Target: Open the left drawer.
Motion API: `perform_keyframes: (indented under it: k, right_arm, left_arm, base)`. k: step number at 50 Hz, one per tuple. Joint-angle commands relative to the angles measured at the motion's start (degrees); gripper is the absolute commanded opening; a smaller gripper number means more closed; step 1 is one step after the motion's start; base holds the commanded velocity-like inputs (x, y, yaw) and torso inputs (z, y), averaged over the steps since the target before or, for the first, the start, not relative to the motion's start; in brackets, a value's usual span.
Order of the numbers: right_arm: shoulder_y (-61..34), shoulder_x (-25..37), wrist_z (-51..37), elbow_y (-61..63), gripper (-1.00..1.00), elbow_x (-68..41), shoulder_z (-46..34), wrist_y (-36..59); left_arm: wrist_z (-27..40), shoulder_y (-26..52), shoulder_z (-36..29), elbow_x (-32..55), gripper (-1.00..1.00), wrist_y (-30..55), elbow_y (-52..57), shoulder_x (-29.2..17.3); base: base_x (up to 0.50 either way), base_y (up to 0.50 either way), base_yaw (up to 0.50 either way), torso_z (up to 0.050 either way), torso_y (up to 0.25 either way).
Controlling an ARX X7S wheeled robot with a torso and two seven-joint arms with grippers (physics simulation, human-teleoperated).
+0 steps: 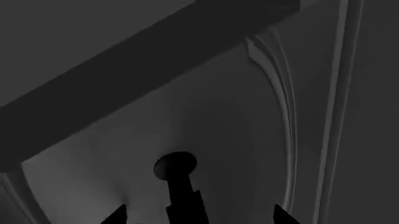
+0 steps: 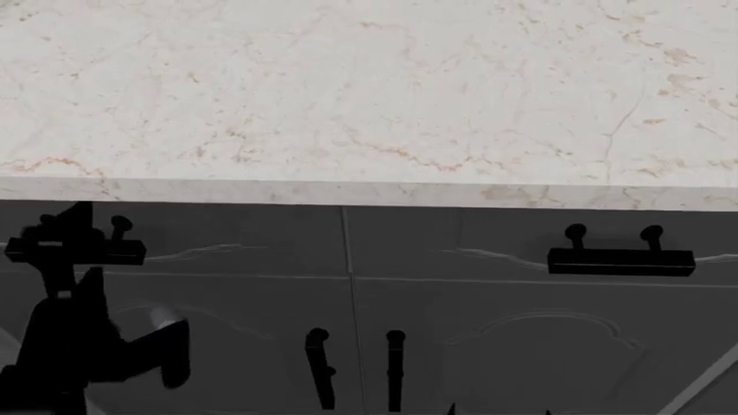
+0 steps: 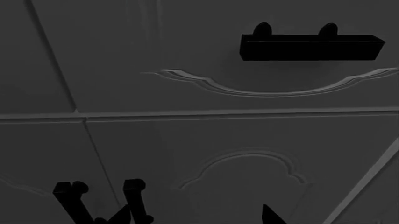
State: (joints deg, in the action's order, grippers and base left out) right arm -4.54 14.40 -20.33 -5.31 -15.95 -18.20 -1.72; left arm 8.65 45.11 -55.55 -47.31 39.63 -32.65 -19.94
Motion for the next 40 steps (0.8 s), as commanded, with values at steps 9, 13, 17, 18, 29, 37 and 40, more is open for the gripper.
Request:
perform_keyframes:
  k: [9, 13, 17, 18, 29, 37, 40]
  right_arm:
    - [-0.3, -0.9, 1.1, -0.3, 1.00, 0.7, 0.8, 0.2]
    - [-0.1, -0.8, 1.0, 0.2, 1.00, 0.6, 0.7, 0.3]
    - [-0.1, -0.7, 1.0, -0.1, 1.00, 0.5, 0.7, 0.0]
    - [-0.1, -0.7, 1.0, 0.2, 1.00, 0.5, 0.6, 0.2]
    - [0.0, -0.5, 0.9, 0.2, 1.00, 0.2, 0.5, 0.1]
    - [0.1, -0.3, 0.8, 0.6, 1.00, 0.0, 0.3, 0.1]
    - [0.1, -0.3, 0.7, 0.7, 1.00, 0.1, 0.1, 0.1]
  left_arm:
    - [-1.3, 5.5, -1.1, 9.6, -1.00, -6.6, -8.0, 3.3]
    - [-1.3, 4.9, -0.5, 10.0, -1.00, -6.7, -6.3, 2.8]
    - [-1.0, 4.3, -0.1, 10.2, -1.00, -6.4, -4.7, 2.4]
    - [-1.0, 4.2, -0.1, 10.2, -1.00, -6.4, -4.6, 2.3]
    - [-1.8, 0.4, 1.5, 10.7, -1.00, -4.2, 4.2, -0.4]
    - [-2.4, -3.3, 2.2, 10.0, -1.00, -1.7, 12.8, -2.8]
    - [-2.6, -4.6, 2.0, 9.5, -1.00, -0.8, 15.4, -3.5]
  base:
    - [0.01, 0.00, -0.01, 0.000, -0.002]
    - [0.02, 0.00, -0.01, -0.004, -0.003]
    - [0.01, 0.00, -0.01, 0.000, -0.003]
    - [0.01, 0.00, -0.01, 0.000, -0.010]
    - [0.00, 0.00, 0.00, -0.001, -0.001]
    - [0.00, 0.00, 0.00, 0.000, 0.000]
    - [0.00, 0.00, 0.00, 0.000, 0.000]
